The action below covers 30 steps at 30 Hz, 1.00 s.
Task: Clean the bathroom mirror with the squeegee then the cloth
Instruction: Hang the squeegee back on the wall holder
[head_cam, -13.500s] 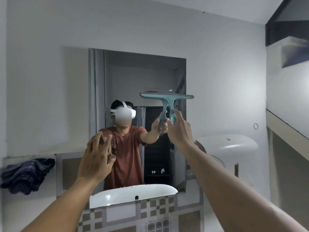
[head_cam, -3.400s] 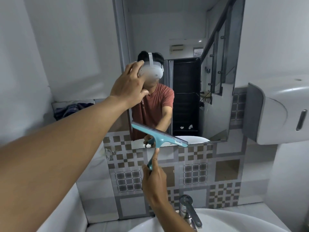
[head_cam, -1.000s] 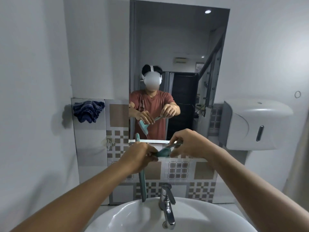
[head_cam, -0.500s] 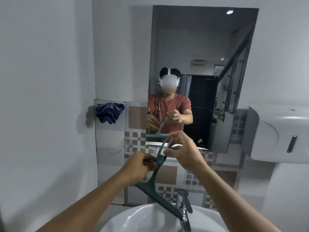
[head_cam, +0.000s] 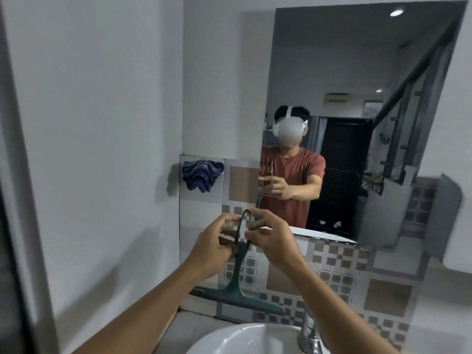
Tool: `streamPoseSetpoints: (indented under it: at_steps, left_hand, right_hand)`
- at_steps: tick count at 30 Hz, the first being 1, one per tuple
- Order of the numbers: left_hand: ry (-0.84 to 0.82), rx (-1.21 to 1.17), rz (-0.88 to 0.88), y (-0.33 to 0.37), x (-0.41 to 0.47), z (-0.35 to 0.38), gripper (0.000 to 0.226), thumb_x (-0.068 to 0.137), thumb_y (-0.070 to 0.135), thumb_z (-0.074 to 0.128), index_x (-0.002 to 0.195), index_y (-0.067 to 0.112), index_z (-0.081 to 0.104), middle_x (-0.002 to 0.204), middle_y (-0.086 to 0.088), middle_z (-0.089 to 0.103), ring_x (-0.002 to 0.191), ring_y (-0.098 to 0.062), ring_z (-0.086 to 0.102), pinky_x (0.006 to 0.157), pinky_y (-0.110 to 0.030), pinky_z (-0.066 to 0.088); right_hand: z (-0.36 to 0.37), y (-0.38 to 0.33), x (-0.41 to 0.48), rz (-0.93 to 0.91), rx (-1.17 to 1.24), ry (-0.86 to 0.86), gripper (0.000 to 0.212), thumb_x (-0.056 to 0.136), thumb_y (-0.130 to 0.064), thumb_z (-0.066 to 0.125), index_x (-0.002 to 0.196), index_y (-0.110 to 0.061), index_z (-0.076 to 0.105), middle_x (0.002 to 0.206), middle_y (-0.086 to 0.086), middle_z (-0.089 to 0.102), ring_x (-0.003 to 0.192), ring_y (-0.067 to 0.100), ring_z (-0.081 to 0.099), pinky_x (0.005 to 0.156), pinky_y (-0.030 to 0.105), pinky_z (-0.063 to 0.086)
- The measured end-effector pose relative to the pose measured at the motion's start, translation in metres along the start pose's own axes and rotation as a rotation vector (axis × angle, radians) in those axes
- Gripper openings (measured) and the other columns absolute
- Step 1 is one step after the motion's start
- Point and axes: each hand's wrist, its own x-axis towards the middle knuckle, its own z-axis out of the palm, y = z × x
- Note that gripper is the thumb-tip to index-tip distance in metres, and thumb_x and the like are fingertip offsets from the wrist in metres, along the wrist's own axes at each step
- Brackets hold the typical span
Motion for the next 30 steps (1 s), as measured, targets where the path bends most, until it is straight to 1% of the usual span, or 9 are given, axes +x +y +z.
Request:
streamPoseSetpoints:
  at_steps: [3,6,10,14,18,20,23,24,30]
  left_hand:
    - [0.023,0.002,0.002,-0.015,0.004,-0.007,0.061,0.086,-0.012,0.065,0.127,0.032,0.055,0.108,0.0,0.065,0.091,-0.022,0.071,0.076,-0.041,0.063]
    - [0.037,0.002,-0.024,-0.03,0.01,-0.011,0.066,0.087,-0.012,0.064,0.132,0.035,0.05,0.109,-0.003,0.062,0.092,-0.025,0.07,0.077,-0.042,0.063]
    - [0.037,0.04,-0.025,-0.048,0.022,-0.015,0.072,0.087,-0.01,0.065,0.126,0.048,0.048,0.108,-0.001,0.06,0.094,-0.023,0.068,0.076,-0.037,0.063]
    - [0.039,0.045,-0.055,-0.065,0.04,-0.018,0.068,0.088,-0.009,0.064,0.132,0.041,0.049,0.107,-0.001,0.059,0.097,-0.023,0.066,0.076,-0.039,0.063]
    - [0.058,0.036,-0.046,-0.077,0.061,-0.02,0.067,0.087,-0.009,0.065,0.135,0.035,0.05,0.104,-0.001,0.06,0.096,-0.022,0.066,0.075,-0.04,0.063]
    - [0.079,0.046,-0.028,-0.084,0.073,-0.02,0.067,0.086,-0.009,0.067,0.135,0.035,0.052,0.103,-0.001,0.061,0.093,-0.019,0.067,0.073,-0.039,0.063]
    - [0.112,0.033,-0.022,-0.096,0.087,-0.02,0.066,0.086,-0.007,0.067,0.134,0.036,0.053,0.1,0.0,0.062,0.091,-0.018,0.067,0.072,-0.038,0.063]
    - [0.119,0.027,-0.023,-0.101,0.09,-0.019,0.066,0.086,-0.007,0.067,0.134,0.036,0.053,0.1,0.0,0.062,0.09,-0.019,0.067,0.072,-0.039,0.063]
    - [0.127,0.143,0.003,-0.136,0.099,-0.011,0.071,0.085,-0.004,0.071,0.139,0.037,0.049,0.1,0.013,0.06,0.09,-0.012,0.065,0.077,-0.034,0.061]
  right_hand:
    - [0.013,0.011,0.01,-0.028,-0.054,-0.045,0.059,0.089,-0.002,0.071,0.137,-0.033,0.055,0.092,0.001,0.066,0.087,0.017,0.072,0.086,0.037,0.061]
    - [0.025,0.019,0.021,-0.013,-0.151,-0.091,0.066,0.093,-0.002,0.066,0.145,-0.039,0.046,0.096,-0.003,0.066,0.089,0.014,0.069,0.083,0.032,0.061]
    - [0.038,0.031,0.033,0.023,-0.106,-0.08,0.063,0.093,0.001,0.065,0.139,-0.04,0.049,0.096,0.003,0.066,0.089,0.017,0.069,0.08,0.035,0.063]
    - [0.048,0.045,0.049,0.06,-0.049,-0.058,0.059,0.092,-0.001,0.067,0.134,-0.04,0.052,0.098,0.006,0.066,0.09,0.02,0.071,0.079,0.037,0.063]
    - [0.055,0.06,0.072,0.054,-0.044,0.003,0.056,0.09,-0.001,0.07,0.126,-0.041,0.055,0.092,0.005,0.067,0.085,0.02,0.072,0.077,0.042,0.063]
    - [0.056,0.064,0.084,0.05,-0.061,0.013,0.055,0.09,-0.001,0.071,0.129,-0.037,0.056,0.091,0.004,0.068,0.085,0.019,0.072,0.077,0.038,0.063]
    - [0.058,0.067,0.098,0.048,-0.108,-0.006,0.058,0.091,0.001,0.068,0.137,-0.033,0.053,0.092,0.001,0.068,0.084,0.013,0.07,0.069,0.019,0.059]
    - [0.059,0.069,0.102,0.052,-0.122,-0.017,0.059,0.092,0.001,0.067,0.138,-0.032,0.052,0.093,0.0,0.068,0.084,0.011,0.069,0.066,0.016,0.057]
    - [0.075,0.097,0.109,0.072,-0.186,-0.007,0.064,0.094,0.002,0.063,0.144,-0.036,0.046,0.094,-0.007,0.065,0.084,0.006,0.066,0.062,0.014,0.055]
